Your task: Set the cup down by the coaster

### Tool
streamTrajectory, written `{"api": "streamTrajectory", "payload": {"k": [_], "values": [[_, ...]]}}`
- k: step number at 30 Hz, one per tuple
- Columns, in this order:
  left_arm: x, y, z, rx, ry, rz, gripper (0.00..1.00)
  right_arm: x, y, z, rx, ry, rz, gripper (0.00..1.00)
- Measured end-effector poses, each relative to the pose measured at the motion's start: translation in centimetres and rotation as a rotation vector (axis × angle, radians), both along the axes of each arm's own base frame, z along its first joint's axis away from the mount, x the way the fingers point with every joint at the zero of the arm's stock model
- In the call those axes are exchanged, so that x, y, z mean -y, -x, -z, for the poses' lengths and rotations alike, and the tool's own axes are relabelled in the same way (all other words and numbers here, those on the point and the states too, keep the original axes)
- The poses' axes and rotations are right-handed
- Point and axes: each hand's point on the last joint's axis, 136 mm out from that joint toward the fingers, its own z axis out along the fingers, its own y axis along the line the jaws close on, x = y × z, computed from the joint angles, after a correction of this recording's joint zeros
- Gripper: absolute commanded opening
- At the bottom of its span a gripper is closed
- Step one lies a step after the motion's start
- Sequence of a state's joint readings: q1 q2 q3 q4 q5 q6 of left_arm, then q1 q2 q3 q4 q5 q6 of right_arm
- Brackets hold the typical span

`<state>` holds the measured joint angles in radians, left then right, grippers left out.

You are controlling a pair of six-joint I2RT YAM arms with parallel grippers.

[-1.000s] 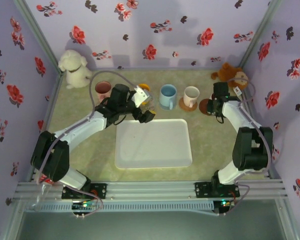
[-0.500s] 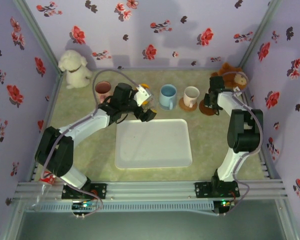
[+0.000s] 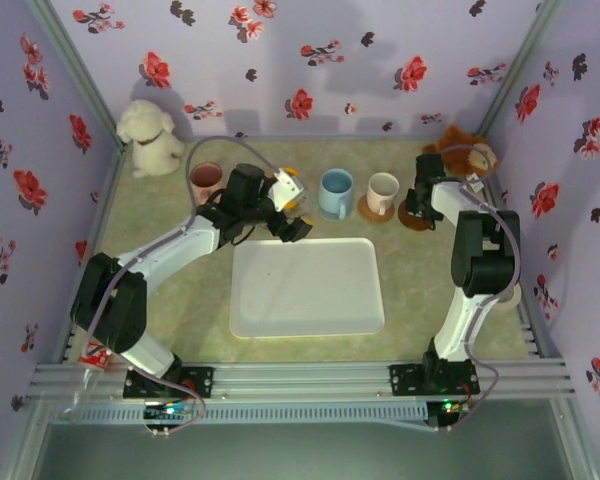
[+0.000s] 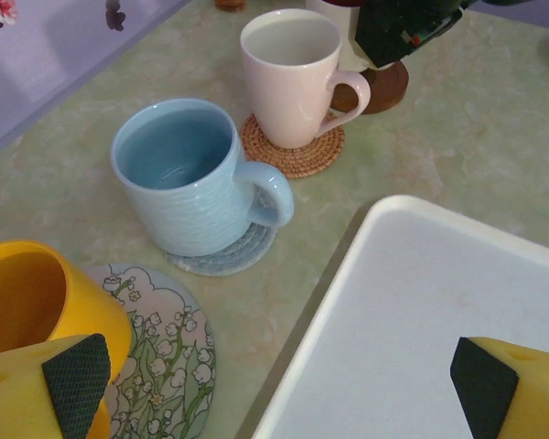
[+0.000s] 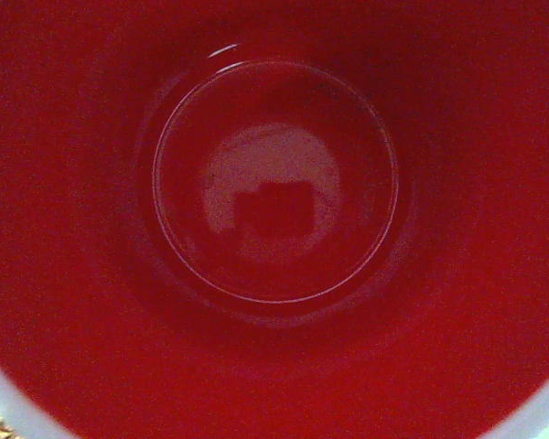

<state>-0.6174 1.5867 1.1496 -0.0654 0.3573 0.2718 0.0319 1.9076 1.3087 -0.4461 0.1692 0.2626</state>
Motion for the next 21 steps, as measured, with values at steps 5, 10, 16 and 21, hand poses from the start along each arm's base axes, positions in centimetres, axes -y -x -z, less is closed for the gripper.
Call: {"api": "streamTrajectory", "payload": {"k": [5, 10, 16, 21], "values": [[-0.3, 0.3, 0.6, -0.004, -0.035, 0.009, 0.99, -0.5, 0.0, 0.0, -0.007, 0.048, -0.02, 0.0], [-0.5, 0.5, 1.0, -0.008, -0.052, 0.018, 0.99, -1.1, 0.0, -0.1, -0.006, 0.066, -0.033, 0.0], [-0.6, 0.6, 1.2, -0.018, -0.061, 0.02, 0.99, -1.1, 0.1, 0.0, -0.009, 0.073, -0.033, 0.0], [-0.6, 0.7, 1.3, -0.021, -0.063, 0.02, 0.99, -1.0, 0.2, 0.1, -0.007, 0.077, -0.031, 0.0]]}}
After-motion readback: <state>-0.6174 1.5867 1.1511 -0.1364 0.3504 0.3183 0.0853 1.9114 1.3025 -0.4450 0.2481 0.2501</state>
